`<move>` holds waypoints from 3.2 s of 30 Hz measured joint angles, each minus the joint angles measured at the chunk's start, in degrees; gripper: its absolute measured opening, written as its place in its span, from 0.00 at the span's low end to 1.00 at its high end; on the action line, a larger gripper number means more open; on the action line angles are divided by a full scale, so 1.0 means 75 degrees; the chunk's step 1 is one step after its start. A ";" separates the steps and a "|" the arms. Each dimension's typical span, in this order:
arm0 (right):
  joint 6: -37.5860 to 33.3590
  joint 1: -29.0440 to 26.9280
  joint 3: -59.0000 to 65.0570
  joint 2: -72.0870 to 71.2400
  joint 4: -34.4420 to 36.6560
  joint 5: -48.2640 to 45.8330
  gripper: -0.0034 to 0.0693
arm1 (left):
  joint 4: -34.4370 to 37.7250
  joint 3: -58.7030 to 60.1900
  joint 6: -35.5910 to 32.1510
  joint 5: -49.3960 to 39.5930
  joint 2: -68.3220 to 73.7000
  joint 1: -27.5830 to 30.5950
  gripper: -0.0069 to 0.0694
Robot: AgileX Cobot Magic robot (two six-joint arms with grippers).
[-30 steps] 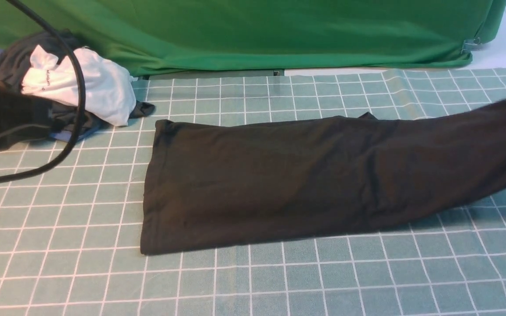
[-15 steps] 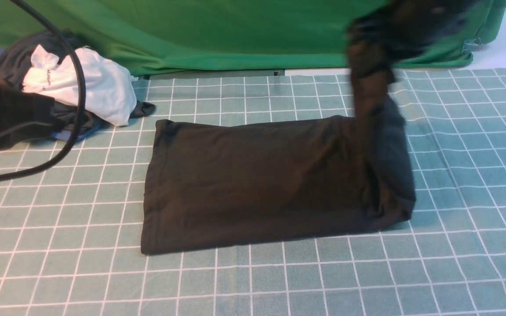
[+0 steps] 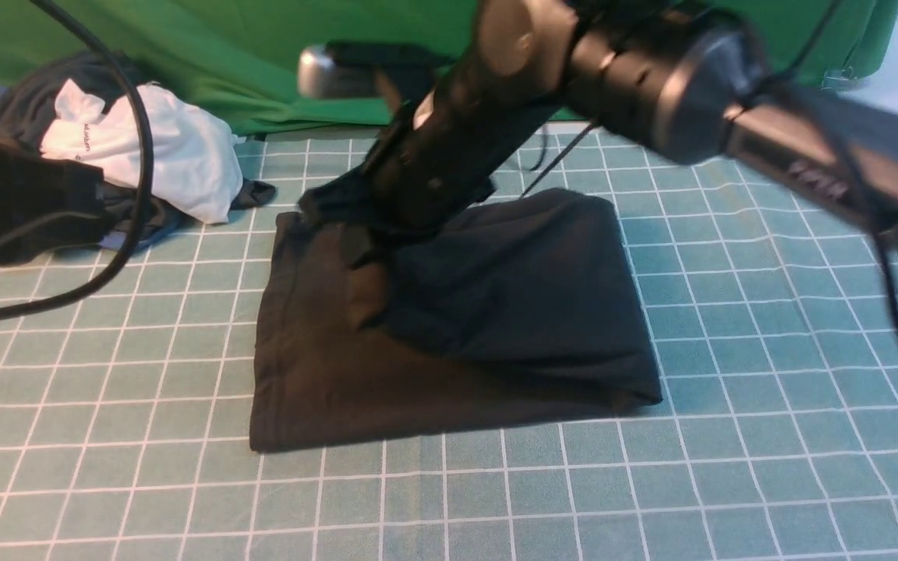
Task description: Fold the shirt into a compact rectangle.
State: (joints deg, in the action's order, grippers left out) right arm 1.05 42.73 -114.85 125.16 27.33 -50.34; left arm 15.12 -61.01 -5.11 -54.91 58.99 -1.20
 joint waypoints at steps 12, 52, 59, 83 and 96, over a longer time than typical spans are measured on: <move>0.0096 0.0472 -0.0100 0.0699 0.0679 0.0841 0.60 | 0.0111 0.0850 -0.0016 0.0359 0.0000 0.0000 0.11; -0.1635 -0.1824 0.4423 -0.2018 -0.1779 -0.0006 0.04 | 0.0190 0.0649 0.0125 0.2119 0.5281 -0.0987 0.11; -0.1635 -0.1824 0.4747 -0.1416 -0.1752 0.0228 0.04 | 0.0137 0.0639 0.0301 0.2118 0.5341 -0.0987 0.11; -0.1749 -0.2423 0.6012 -0.7797 -0.2566 0.0868 0.04 | -0.0231 0.0629 0.0349 0.0958 -0.0396 -0.0987 0.11; -0.1705 -0.2423 0.9629 -1.3421 -0.2785 0.4540 0.04 | -0.0230 0.1774 0.0490 0.0668 -0.4191 -0.0987 0.11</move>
State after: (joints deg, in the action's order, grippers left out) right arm -11.74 24.55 -42.63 24.50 6.44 -16.29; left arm 13.39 -47.70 -1.44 -49.89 27.56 -8.60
